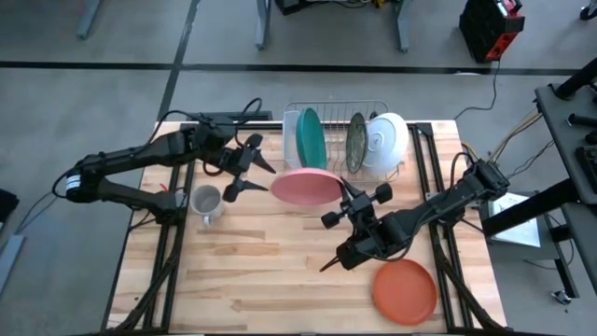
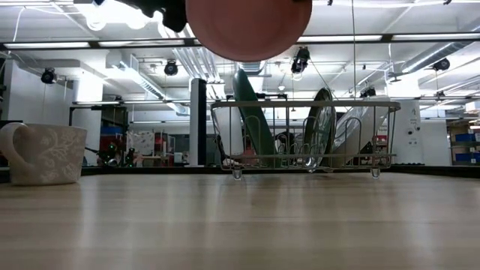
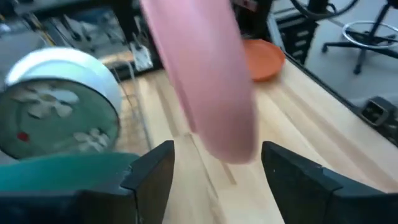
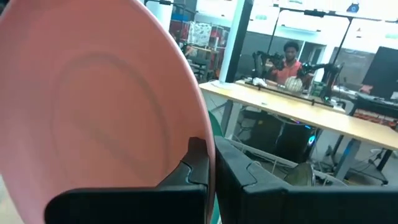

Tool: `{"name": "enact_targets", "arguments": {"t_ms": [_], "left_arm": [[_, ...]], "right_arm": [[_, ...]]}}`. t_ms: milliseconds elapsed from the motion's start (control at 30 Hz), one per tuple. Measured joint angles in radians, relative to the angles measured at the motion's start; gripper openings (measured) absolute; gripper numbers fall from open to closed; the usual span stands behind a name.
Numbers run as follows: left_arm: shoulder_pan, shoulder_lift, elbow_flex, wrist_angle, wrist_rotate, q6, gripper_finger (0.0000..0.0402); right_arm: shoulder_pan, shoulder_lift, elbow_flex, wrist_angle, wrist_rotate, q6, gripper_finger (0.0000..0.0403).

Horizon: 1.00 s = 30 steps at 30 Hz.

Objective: Sort dishes
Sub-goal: Put the pink plate in the dish rack

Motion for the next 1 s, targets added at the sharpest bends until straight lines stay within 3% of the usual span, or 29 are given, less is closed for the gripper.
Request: {"name": "enact_targets", "arguments": {"t_ms": [200,433,567,700,867,933,1000], "left_arm": [[-0.001,0.018,0.011,0.03,0.057,-0.091,0.0233],[0.002,0.117,0.005,0.162,0.026,-0.207,0.0232],[0.0,0.163,0.029,0.174,0.032,-0.186,0.0228],[0.005,0.174,0.049,0.182,0.03,-0.147,0.0172],[0.009,0.179,0.056,0.192,-0.032,-0.087,0.0038],[0.015,0.179,0.058,0.19,-0.035,-0.06,0.002],[0.019,0.179,0.059,0.186,-0.036,-0.022,0.0027]], "right_arm": [[-0.019,0.005,0.001,0.012,0.0,-0.005,0.0],[-0.034,0.018,0.001,0.106,0.019,-0.007,0.0],[-0.027,0.025,0.0,0.132,-0.063,0.023,0.0],[-0.023,0.014,0.0,0.132,-0.153,0.052,0.0005],[-0.017,0.014,0.002,0.15,-0.246,0.065,0.0041],[-0.017,0.011,0.003,0.148,-0.284,0.054,0.0064],[-0.018,0.003,0.003,0.142,-0.323,0.037,0.009]]}}
